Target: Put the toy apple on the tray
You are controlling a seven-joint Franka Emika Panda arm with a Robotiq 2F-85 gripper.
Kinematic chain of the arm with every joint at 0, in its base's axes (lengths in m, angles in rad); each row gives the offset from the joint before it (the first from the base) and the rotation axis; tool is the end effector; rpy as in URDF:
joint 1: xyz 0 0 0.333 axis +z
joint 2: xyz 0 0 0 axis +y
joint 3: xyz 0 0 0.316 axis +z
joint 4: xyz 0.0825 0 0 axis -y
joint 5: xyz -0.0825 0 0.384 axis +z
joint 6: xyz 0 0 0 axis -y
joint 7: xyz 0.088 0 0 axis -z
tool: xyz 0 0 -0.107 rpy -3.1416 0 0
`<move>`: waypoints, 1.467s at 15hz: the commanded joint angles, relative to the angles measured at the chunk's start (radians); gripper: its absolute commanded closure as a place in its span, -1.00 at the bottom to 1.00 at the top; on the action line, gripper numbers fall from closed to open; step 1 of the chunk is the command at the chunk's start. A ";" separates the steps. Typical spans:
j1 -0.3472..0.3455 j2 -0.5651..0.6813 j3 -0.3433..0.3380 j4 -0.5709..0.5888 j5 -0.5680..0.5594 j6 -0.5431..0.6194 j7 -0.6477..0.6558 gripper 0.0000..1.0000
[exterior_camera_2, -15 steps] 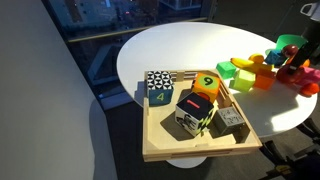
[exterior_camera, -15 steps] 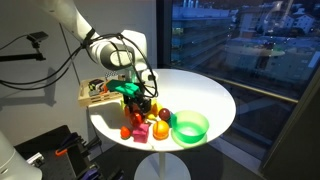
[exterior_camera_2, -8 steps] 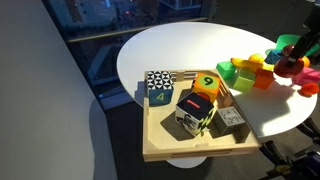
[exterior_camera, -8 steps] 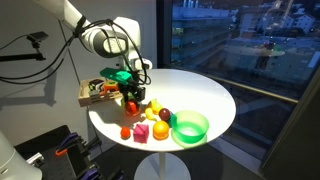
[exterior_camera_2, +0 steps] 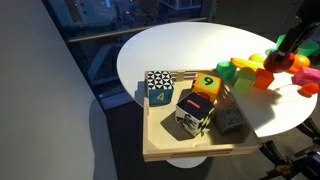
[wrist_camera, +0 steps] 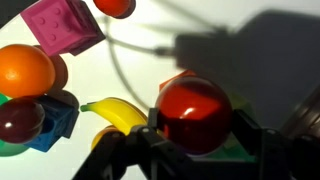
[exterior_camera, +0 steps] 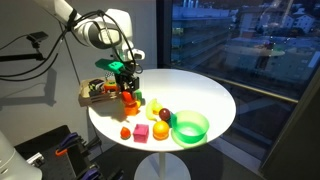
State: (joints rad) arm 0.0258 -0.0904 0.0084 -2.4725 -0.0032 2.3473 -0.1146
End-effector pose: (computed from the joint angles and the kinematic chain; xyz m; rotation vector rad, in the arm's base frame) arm 0.4618 0.0157 0.3235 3.1306 0.2369 -0.0548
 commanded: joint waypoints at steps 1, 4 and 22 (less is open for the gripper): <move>0.024 0.017 0.029 0.060 0.027 -0.037 0.068 0.00; 0.046 0.040 0.053 0.100 0.038 -0.041 0.109 0.00; 0.162 0.257 0.147 0.267 0.003 0.041 0.263 0.00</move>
State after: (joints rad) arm 0.1761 0.1272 0.1489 -2.2567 0.0157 2.3817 0.1055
